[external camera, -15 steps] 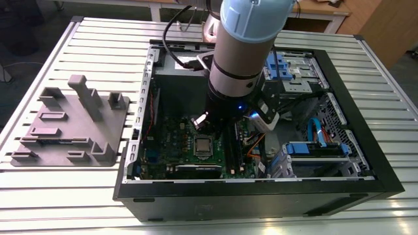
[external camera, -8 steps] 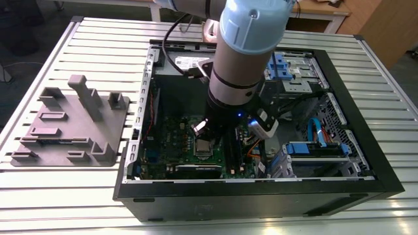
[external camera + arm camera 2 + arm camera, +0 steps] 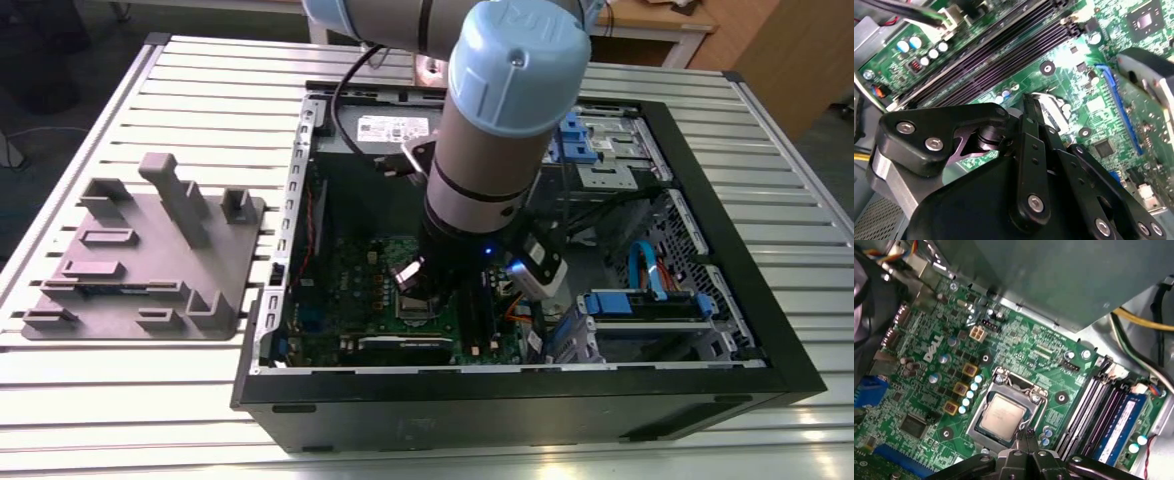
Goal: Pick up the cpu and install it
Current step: 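Install the first cpu locking lever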
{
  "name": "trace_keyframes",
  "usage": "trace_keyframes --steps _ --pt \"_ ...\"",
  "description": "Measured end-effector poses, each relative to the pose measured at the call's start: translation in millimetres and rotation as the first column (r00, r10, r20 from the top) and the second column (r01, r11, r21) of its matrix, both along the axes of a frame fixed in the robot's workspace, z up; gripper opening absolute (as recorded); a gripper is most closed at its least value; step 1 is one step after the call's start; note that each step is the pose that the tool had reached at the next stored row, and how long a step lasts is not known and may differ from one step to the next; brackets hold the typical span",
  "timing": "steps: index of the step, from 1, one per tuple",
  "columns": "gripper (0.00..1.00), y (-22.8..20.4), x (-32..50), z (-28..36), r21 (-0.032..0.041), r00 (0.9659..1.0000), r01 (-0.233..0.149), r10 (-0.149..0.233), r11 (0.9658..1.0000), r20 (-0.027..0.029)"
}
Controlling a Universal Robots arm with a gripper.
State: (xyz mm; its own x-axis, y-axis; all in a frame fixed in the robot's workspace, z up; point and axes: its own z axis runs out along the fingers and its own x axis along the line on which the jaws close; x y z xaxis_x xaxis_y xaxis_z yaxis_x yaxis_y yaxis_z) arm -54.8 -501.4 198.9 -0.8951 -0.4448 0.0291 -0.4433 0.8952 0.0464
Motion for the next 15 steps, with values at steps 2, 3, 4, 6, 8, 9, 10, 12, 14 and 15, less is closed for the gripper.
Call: trace_keyframes --steps 2,3,4,6,8,9,10,12,14,15 --pt "0.10 -2.8 -0.1 -1.8 0.0003 1.0000 0.000 0.000 1.0000 -0.0001" --pt "0.10 -3.5 -0.1 -3.0 0.0009 1.0000 0.000 0.000 1.0000 0.0005" --pt "0.10 -4.0 -0.2 -4.2 0.0016 1.0000 0.000 0.000 1.0000 0.0018" --pt "0.10 -5.1 0.0 -6.5 0.0023 1.0000 0.000 0.000 1.0000 0.0046" --pt "0.10 -6.5 -0.1 -8.4 0.0029 1.0000 0.000 0.000 1.0000 0.0069" --pt "0.10 -7.1 -0.1 -9.2 0.0035 1.0000 0.000 0.000 1.0000 0.0082" --pt "0.10 -7.9 0.0 -9.8 0.0046 1.0000 0.000 0.000 1.0000 0.0090" --pt "0.10 -9.4 0.0 -10.4 0.0068 1.0000 0.000 0.000 1.0000 0.0095" --pt "0.10 -10.3 0.1 -10.7 0.0092 1.0000 0.000 0.000 1.0000 0.0095" --pt "0.10 -10.5 0.4 -10.7 0.0101 1.0000 0.000 0.000 0.9999 0.0094"
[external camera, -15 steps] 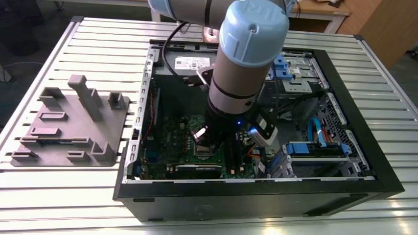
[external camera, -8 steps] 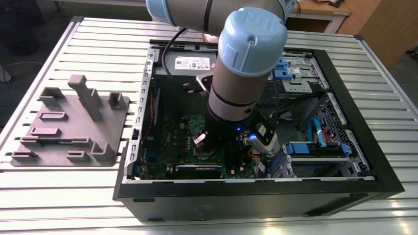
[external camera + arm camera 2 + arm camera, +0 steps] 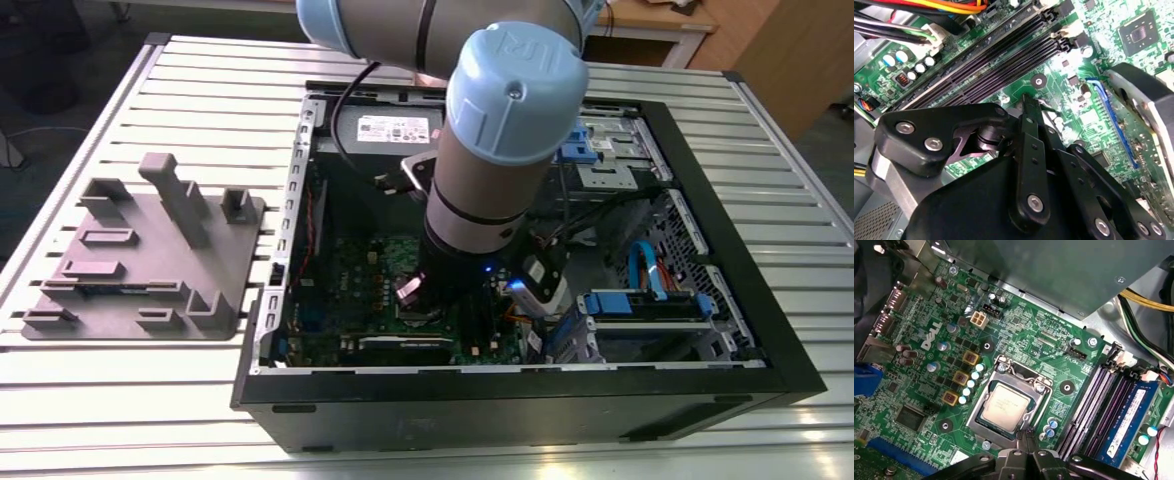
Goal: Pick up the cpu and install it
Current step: 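Install the first cpu locking lever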
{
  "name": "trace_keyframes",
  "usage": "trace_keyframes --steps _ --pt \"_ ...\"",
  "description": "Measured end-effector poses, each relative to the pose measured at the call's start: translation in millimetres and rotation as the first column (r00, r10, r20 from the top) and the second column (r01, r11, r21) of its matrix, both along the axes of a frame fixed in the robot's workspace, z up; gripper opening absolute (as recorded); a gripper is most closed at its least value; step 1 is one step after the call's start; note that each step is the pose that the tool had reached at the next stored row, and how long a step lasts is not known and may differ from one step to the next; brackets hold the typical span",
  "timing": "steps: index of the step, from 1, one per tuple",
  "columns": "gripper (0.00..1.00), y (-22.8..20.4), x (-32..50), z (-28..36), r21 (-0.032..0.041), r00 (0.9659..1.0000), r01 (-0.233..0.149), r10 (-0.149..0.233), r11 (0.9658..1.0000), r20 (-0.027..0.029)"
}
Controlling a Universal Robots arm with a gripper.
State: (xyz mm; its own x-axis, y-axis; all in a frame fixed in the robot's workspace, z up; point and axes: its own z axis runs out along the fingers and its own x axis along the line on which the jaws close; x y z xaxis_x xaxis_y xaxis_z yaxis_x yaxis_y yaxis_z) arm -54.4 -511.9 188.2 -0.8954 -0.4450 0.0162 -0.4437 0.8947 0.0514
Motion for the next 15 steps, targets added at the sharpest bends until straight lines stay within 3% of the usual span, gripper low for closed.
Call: trace_keyframes --steps 15 --pt "0.10 -1.5 5.6 -0.4 0.0129 1.0000 0.000 0.000 0.9999 0.0005"
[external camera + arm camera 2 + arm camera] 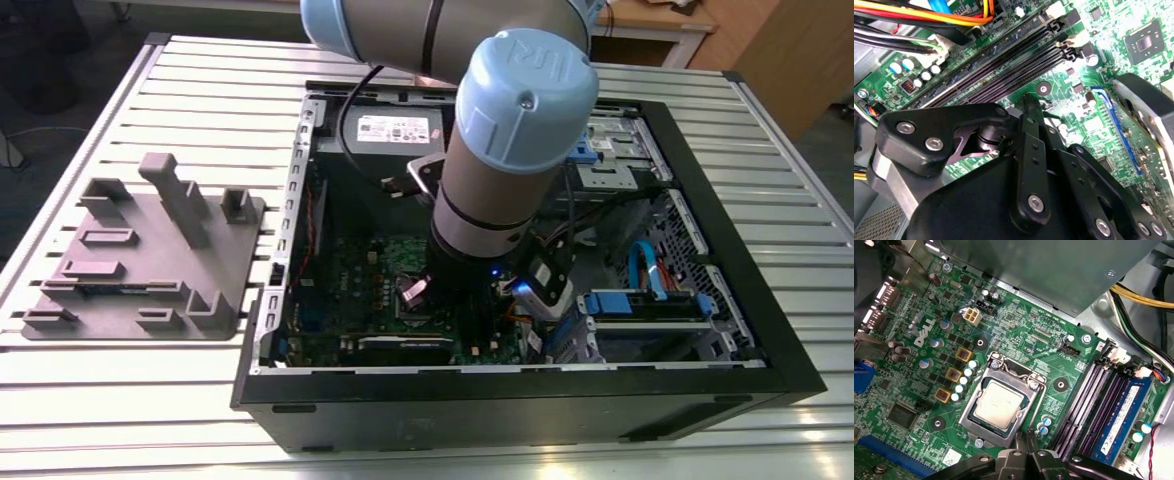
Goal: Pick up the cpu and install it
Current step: 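Install the first cpu locking lever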
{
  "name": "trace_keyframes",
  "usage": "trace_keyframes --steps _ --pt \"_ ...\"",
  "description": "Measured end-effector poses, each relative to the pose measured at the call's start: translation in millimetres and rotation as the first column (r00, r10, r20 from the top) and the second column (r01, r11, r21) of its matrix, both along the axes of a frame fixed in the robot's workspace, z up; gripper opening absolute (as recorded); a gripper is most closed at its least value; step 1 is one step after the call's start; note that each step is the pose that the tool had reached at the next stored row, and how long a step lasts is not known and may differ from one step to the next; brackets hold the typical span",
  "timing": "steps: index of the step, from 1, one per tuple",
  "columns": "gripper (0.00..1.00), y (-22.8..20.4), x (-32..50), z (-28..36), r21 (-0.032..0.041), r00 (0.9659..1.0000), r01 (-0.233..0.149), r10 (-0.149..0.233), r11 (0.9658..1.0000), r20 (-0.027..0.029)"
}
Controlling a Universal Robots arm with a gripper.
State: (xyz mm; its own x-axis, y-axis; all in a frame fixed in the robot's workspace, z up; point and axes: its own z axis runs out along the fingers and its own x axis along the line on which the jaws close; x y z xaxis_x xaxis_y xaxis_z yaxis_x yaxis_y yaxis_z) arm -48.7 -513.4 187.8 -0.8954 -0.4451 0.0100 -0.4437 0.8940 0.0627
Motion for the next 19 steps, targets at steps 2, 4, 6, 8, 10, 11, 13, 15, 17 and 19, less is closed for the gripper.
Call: trace_keyframes --steps 2,4,6,8,10,11,13,15,17,19 --pt "0.10 0.0 0.0 0.0 0.0002 1.0000 0.000 0.000 1.0000 -0.0001" --pt "0.10 0.0 0.1 1.5 0.0006 1.0000 0.000 0.000 1.0000 -0.0006" --pt "0.10 0.0 0.2 8.0 0.0005 1.0000 0.000 0.000 1.0000 -0.0025" --pt "0.10 0.0 0.3 15.4 0.0003 1.0000 0.000 0.000 1.0000 -0.0042" --pt "0.10 -0.1 0.4 22.1 0.0000 1.0000 0.000 0.000 1.0000 -0.0052" --pt "0.10 -0.1 0.4 25.1 -0.0001 1.0000 0.000 0.000 1.0000 -0.0055" --pt "0.10 0.0 0.5 27.1 0.0001 1.0000 0.000 0.000 1.0000 -0.0057" --pt "0.10 0.2 0.4 27.0 0.0002 1.0000 0.000 0.000 1.0000 -0.0057" --pt "0.10 2.5 -2.8 26.5 -0.0001 1.0000 0.000 0.000 1.0000 -0.0049" --pt "0.10 6.0 -8.4 25.7 0.0000 1.0000 0.000 0.000 1.0000 -0.0027"
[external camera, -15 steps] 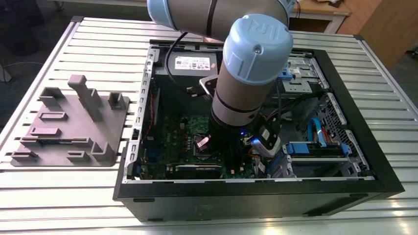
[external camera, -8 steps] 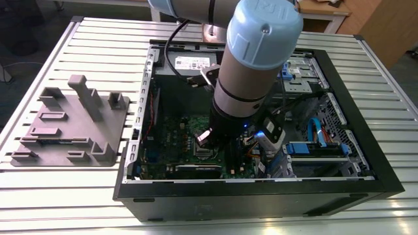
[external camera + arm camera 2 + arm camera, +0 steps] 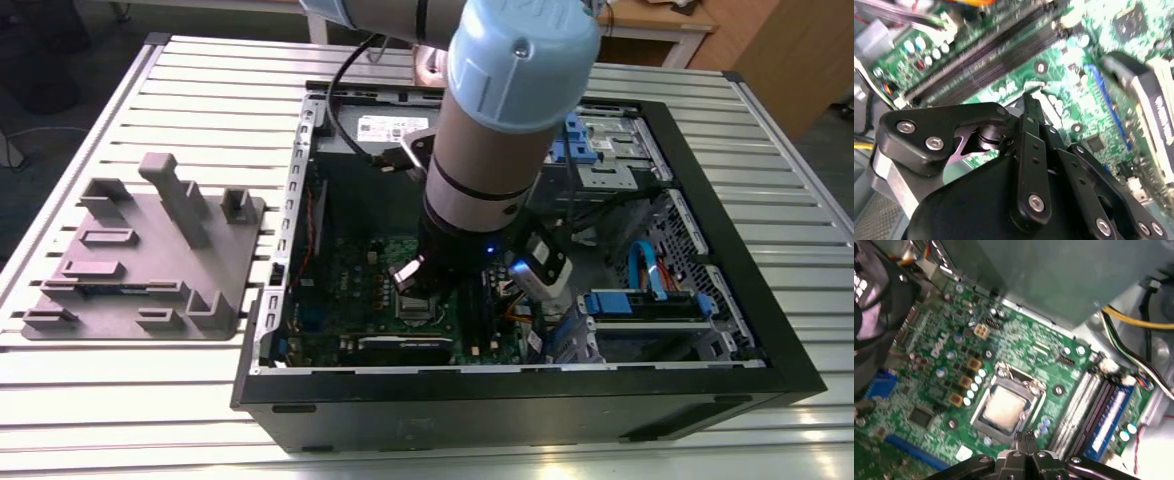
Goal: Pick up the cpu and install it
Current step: 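Install the first cpu locking lever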
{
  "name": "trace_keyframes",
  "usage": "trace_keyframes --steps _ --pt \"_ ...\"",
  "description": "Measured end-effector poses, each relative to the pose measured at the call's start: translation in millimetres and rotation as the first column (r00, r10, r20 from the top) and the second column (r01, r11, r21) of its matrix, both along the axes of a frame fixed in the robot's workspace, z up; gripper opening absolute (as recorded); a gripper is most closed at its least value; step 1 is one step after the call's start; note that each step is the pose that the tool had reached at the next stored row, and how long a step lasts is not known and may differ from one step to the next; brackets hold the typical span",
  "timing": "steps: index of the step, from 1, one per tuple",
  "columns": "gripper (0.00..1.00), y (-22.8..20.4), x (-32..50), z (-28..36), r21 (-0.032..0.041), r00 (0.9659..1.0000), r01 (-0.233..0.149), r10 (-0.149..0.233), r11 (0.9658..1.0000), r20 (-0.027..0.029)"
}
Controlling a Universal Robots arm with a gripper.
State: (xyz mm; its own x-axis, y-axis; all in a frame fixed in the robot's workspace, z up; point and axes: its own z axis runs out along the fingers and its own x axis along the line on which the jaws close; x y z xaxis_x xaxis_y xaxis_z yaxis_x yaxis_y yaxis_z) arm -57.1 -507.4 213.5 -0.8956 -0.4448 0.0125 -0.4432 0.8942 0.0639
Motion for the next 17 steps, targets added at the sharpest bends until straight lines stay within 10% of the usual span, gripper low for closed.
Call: trace_keyframes --steps 6,10,17 --pt "0.10 7.8 -16.5 -0.7 0.0001 0.9999 0.001 -0.001 1.0000 0.0105" --pt "0.10 7.8 -16.7 10.0 0.0000 0.9999 0.002 -0.002 1.0000 0.0135" --pt "0.10 7.8 -16.7 10.5 -0.0005 0.9999 0.002 -0.002 1.0000 0.0141"
